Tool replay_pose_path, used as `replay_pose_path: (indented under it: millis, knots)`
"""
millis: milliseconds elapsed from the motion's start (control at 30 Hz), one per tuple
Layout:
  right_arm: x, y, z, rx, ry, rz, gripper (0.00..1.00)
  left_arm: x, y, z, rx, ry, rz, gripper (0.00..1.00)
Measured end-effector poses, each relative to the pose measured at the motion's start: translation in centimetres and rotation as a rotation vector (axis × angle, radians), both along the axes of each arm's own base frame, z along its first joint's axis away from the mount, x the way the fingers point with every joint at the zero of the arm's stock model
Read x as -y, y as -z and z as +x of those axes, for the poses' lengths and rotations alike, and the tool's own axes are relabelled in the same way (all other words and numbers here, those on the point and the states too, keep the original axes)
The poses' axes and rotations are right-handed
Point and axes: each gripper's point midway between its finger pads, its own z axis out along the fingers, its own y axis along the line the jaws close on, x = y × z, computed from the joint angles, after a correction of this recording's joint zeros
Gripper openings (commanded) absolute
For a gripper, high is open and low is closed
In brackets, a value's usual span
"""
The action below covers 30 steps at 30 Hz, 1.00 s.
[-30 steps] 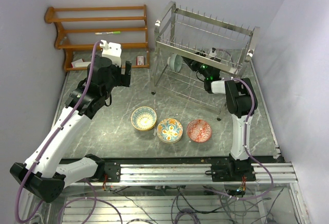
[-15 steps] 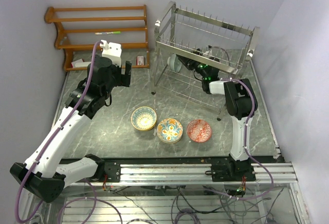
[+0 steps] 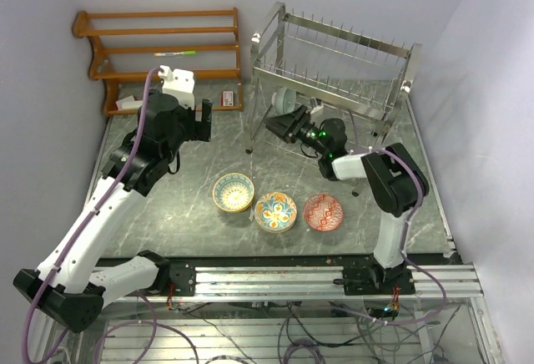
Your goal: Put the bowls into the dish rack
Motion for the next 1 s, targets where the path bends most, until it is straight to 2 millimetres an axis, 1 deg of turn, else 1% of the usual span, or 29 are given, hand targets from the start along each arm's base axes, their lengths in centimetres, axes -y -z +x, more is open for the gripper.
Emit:
replay_pose_path:
  millis: [67,200,267,333,500,633,733,833,933,1000]
  knots:
    - [0.3,-0.3,-2.1,-0.013,-0.012,-0.001,0.53,0.0,-0.3,-0.2,0.007,0.002,-0.01,0.99]
    - [0.9,-0.7,-5.4,-0.024,-0.028,-0.009,0.53,0.0,-0.8,-0.5,0.019,0.005,-0.029,0.99]
    - [0.8,-0.8,-7.0,-0.029,-0.049,-0.016,0.53,0.0,-0.9,-0.7,0.023,0.008,-0.034,0.99]
    - [0.1,-0.8,-9.0,-0.035,-0.088,-0.025,0.52,-0.1,-1.0,-0.7,0.026,0.008,-0.036,0.99]
    - [-2.6,-0.1,-15.4,-0.074,-0.252,-0.093,0.51,0.0,-1.1,-0.9,0.027,0.014,-0.043,0.99]
    - [-3.0,-0.5,-19.0,-0.067,-0.307,-0.2,0.52,0.2,-1.2,-1.0,0.027,0.018,-0.06,0.99]
    - [-2.3,-1.1,-21.0,-0.047,-0.298,-0.276,0.52,0.4,-1.2,-1.2,0.026,0.025,-0.08,0.99]
    - [-1.3,-0.6,-22.6,-0.051,-0.269,-0.374,0.52,0.6,-1.0,-1.3,0.02,0.034,-0.093,0.99]
    - [0.0,1.7,-24.2,-0.106,-0.226,-0.516,0.52,0.9,-0.9,-1.4,0.013,0.045,-0.105,0.99]
    - [1.4,3.6,-25.4,-0.15,-0.193,-0.624,0.52,1.1,-0.8,-1.5,0.008,0.053,-0.113,0.99]
